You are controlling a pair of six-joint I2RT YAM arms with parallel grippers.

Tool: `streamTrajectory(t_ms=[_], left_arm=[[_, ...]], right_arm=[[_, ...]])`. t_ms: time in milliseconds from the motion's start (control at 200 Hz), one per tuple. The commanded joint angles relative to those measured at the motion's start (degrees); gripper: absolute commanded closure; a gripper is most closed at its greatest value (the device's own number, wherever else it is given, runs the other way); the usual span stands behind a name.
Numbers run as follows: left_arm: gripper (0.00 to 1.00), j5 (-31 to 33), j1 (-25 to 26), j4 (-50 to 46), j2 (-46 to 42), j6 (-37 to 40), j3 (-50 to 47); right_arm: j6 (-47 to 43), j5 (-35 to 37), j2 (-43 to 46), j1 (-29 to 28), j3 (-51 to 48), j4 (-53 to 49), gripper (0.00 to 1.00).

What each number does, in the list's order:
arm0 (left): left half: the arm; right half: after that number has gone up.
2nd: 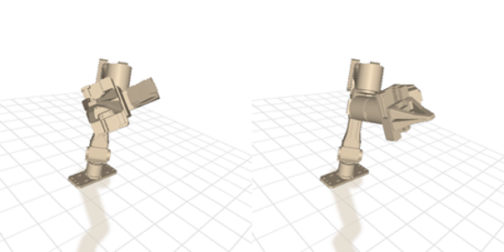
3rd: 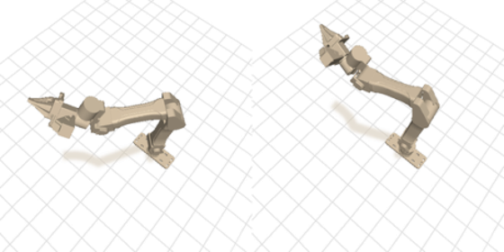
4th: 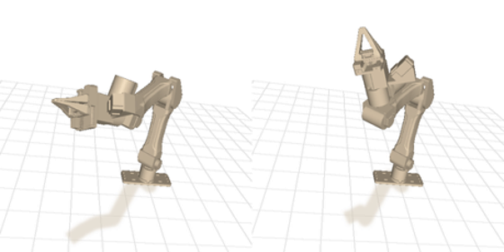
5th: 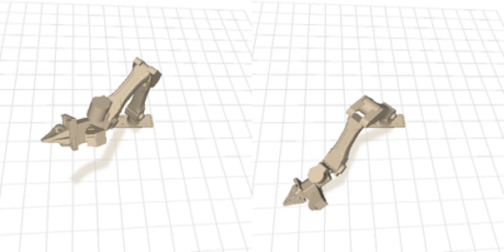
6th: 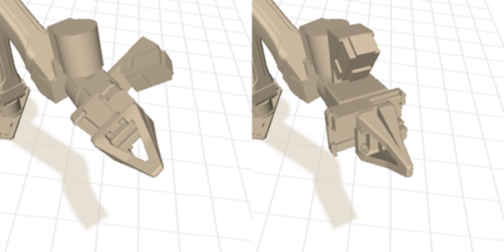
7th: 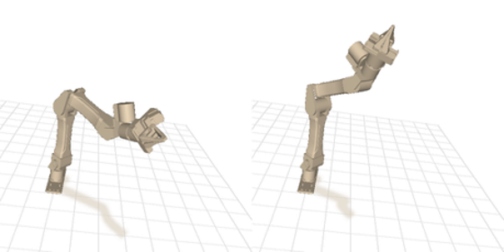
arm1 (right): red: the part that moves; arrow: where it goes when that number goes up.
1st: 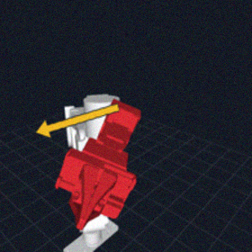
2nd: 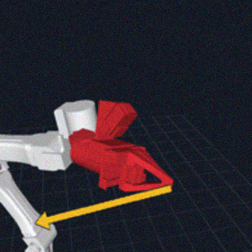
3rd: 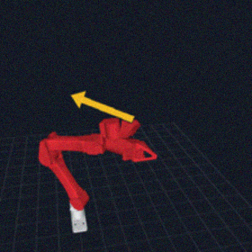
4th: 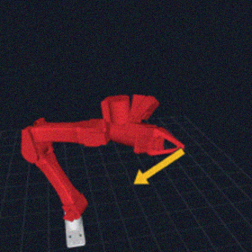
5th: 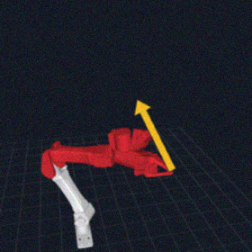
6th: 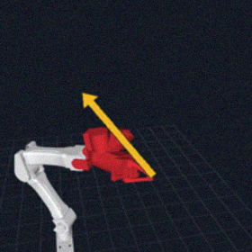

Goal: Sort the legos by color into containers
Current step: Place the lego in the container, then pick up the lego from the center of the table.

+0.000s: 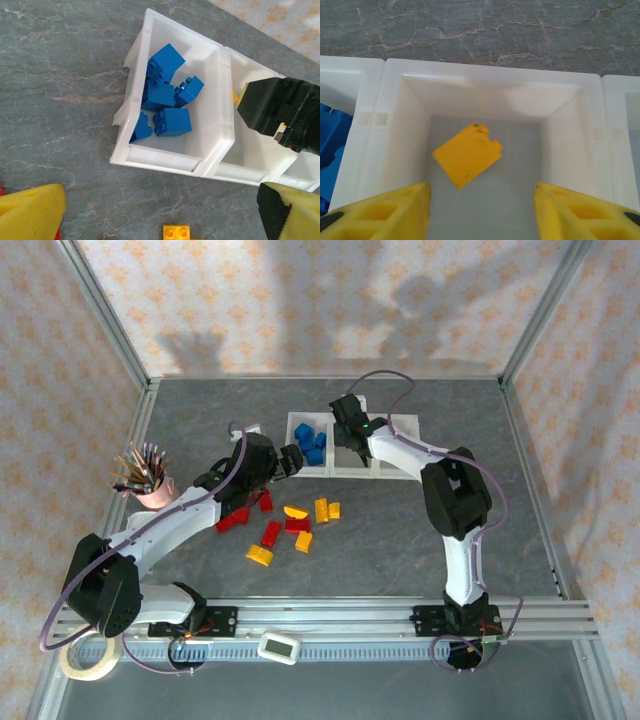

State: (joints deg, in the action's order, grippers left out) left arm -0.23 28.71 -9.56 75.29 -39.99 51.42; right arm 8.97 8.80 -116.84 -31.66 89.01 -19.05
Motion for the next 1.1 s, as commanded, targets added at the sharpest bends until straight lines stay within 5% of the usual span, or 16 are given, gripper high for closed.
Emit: streamTrajectory(t_ms=[0, 365, 636, 1096], left_arm=[[0.01, -0.70, -0.52, 0.45, 0.09, 0.44, 1.76], [0.01, -2.51, -0.62, -2.02, -6.31, 0.10, -2.00], [0.01, -5.26, -0.51, -3.28, -12.67, -0.52, -7.42], [0.01, -7.42, -0.41, -2.45, -14.95, -2.47, -13.60]], right_arm=[[-0.38, -0.14, 4.38, 0.33, 1.72, -1.00, 0.47], [3.75, -6.38, 17.75, -0.74, -12.92, -1.51, 0.49], [10.63, -7.81, 27.57, -6.96, -27.79, 0.13, 0.43], [20.04, -16.69, 24.52, -11.73, -35.66, 10.20, 0.45]])
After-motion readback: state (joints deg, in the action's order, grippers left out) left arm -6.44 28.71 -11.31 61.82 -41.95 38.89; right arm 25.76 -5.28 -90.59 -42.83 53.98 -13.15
